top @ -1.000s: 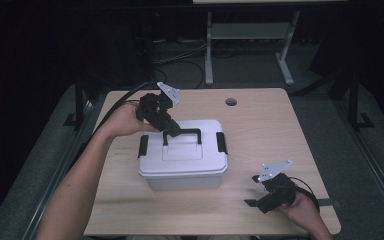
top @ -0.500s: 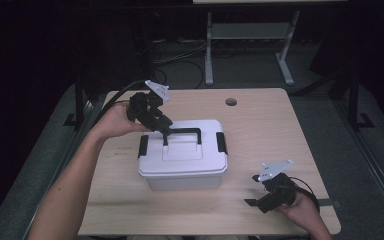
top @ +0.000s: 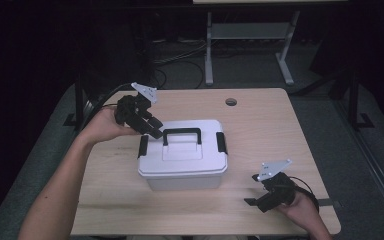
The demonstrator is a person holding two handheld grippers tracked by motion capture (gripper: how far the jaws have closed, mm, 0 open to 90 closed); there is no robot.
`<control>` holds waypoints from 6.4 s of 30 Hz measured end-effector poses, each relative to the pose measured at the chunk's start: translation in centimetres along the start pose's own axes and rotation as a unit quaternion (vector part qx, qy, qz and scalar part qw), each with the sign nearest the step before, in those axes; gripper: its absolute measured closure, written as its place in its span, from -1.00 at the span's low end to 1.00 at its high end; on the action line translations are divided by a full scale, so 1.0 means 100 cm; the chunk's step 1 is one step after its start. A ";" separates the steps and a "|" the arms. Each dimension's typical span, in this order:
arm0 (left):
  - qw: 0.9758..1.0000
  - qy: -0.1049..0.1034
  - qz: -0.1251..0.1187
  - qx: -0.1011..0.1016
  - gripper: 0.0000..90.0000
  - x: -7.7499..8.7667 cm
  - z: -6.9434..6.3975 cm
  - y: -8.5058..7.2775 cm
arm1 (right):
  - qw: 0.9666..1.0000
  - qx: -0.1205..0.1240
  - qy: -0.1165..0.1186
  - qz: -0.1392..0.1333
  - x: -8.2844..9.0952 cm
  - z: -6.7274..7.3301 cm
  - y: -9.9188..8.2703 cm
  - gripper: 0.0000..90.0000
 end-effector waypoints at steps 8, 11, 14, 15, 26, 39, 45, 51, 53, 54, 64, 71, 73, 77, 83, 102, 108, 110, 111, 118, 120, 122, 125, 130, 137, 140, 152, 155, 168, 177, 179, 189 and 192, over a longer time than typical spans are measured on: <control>1.000 0.004 -0.006 0.001 0.22 0.006 -0.002 -0.005 | 1.000 -0.004 -0.002 0.002 0.000 0.000 -0.001 -0.63; 1.000 0.004 -0.007 0.004 0.22 0.007 -0.002 -0.008 | 1.000 -0.002 -0.003 0.002 0.000 -0.001 -0.001 -0.63; 1.000 0.009 -0.010 0.011 0.18 0.011 -0.002 -0.014 | 1.000 -0.003 -0.001 0.004 -0.001 -0.002 0.000 -0.63; 1.000 0.009 -0.010 0.011 0.16 0.011 -0.002 -0.014 | 1.000 -0.003 -0.001 0.004 -0.001 -0.002 0.000 -0.63; 0.999 0.012 -0.020 0.022 0.07 0.019 -0.004 -0.030 | 1.000 -0.006 -0.004 0.003 0.000 -0.004 -0.001 -0.63; 0.998 0.021 -0.032 0.040 -0.07 0.029 -0.007 -0.051 | 1.000 -0.007 -0.007 0.005 -0.001 -0.005 0.000 -0.63; 0.998 0.022 -0.039 0.047 -0.08 0.035 -0.008 -0.060 | 1.000 -0.007 -0.008 0.010 -0.002 -0.005 0.000 -0.63; 0.997 0.025 -0.042 0.051 -0.10 0.036 -0.010 -0.068 | 1.000 -0.005 -0.010 0.009 -0.002 -0.005 0.000 -0.63; 0.998 0.025 -0.041 0.051 -0.10 0.035 -0.010 -0.069 | 1.000 -0.006 -0.010 0.009 -0.001 -0.005 0.000 -0.63; 0.998 0.024 -0.040 0.052 -0.10 0.035 -0.010 -0.069 | 1.000 -0.006 -0.010 0.009 -0.001 -0.005 0.000 -0.63; 0.997 0.025 -0.050 0.054 -0.13 0.036 -0.012 -0.078 | 1.000 -0.008 -0.014 0.008 0.001 -0.005 -0.002 -0.63; 0.996 0.029 -0.054 0.059 -0.14 0.040 -0.015 -0.086 | 1.000 -0.007 -0.013 0.010 -0.001 -0.005 -0.002 -0.63; 0.996 0.030 -0.055 0.063 -0.16 0.041 -0.015 -0.089 | 1.000 -0.006 -0.014 0.012 -0.001 -0.005 -0.002 -0.63; 0.996 0.030 -0.060 0.065 -0.16 0.042 -0.018 -0.094 | 1.000 -0.007 -0.013 0.013 -0.002 -0.004 -0.002 -0.63; 0.995 0.033 -0.069 0.069 -0.16 0.043 -0.019 -0.103 | 1.000 -0.007 -0.014 0.015 -0.003 -0.004 -0.002 -0.63; 0.994 0.028 -0.064 0.086 -0.20 0.033 -0.023 -0.129 | 1.000 -0.004 -0.017 0.013 -0.001 -0.005 -0.001 -0.63; 0.993 0.032 -0.067 0.092 -0.20 0.030 -0.025 -0.139 | 1.000 -0.004 -0.017 0.015 -0.001 -0.004 0.000 -0.63; 0.992 0.032 -0.069 0.096 -0.20 0.030 -0.026 -0.141 | 1.000 -0.004 -0.016 0.016 -0.002 -0.003 0.000 -0.63; 0.993 0.032 -0.069 0.095 -0.20 0.030 -0.026 -0.143 | 1.000 -0.003 -0.016 0.017 -0.002 -0.003 0.001 -0.63; 0.992 0.033 -0.069 0.097 -0.21 0.026 -0.030 -0.151 | 1.000 0.000 -0.015 0.018 -0.003 -0.002 0.000 -0.63; 0.992 0.032 -0.067 0.101 -0.21 0.024 -0.031 -0.153 | 1.000 0.001 -0.014 0.018 -0.003 -0.001 0.000 -0.63; 0.992 0.032 -0.067 0.102 -0.21 0.022 -0.031 -0.156 | 1.000 -0.001 -0.015 0.021 -0.003 -0.001 0.000 -0.63; 0.992 0.033 -0.069 0.102 -0.21 0.021 -0.031 -0.159 | 1.000 0.001 -0.014 0.019 -0.003 0.000 0.001 -0.63; 0.991 0.035 -0.072 0.106 -0.21 0.019 -0.034 -0.165 | 1.000 0.002 -0.014 0.020 -0.004 0.000 0.001 -0.63; 0.991 0.038 -0.070 0.105 -0.23 0.017 -0.038 -0.168 | 1.000 0.003 -0.015 0.023 -0.005 0.001 0.001 -0.63; 0.992 0.039 -0.066 0.105 -0.23 0.015 -0.040 -0.172 | 1.000 0.007 -0.016 0.024 -0.005 0.001 0.001 -0.63; 0.991 0.045 -0.066 0.111 -0.24 0.012 -0.046 -0.182 | 0.999 0.013 -0.016 0.024 -0.006 0.002 0.002 -0.63; 0.990 0.044 -0.067 0.114 -0.24 0.012 -0.048 -0.186 | 0.999 0.014 -0.017 0.024 -0.006 0.003 0.003 -0.63; 0.989 0.049 -0.069 0.123 -0.26 0.010 -0.053 -0.200 | 0.999 0.015 -0.017 0.024 -0.006 0.004 0.004 -0.63; 0.988 0.050 -0.070 0.128 -0.27 0.009 -0.056 -0.207 | 0.999 0.015 -0.017 0.024 -0.006 0.004 0.004 -0.63; 0.988 0.051 -0.070 0.128 -0.28 0.009 -0.057 -0.209 | 0.999 0.016 -0.017 0.025 -0.006 0.004 0.004 -0.63; 0.987 0.051 -0.074 0.136 -0.30 0.007 -0.059 -0.218 | 0.999 0.017 -0.018 0.023 -0.006 0.004 0.004 -0.63; 0.986 0.052 -0.076 0.138 -0.30 0.007 -0.059 -0.219 | 0.999 0.016 -0.018 0.024 -0.006 0.004 0.004 -0.63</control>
Point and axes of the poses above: each handheld gripper's, and its own axes: x roughly backward along the jaws, y roughly out of its top, z roughly to its left, the point moved 1 cm from there along -x, roughly forward along the jaws, and after that the axes turned 2 degrees about -z, right-handed, at the moved point
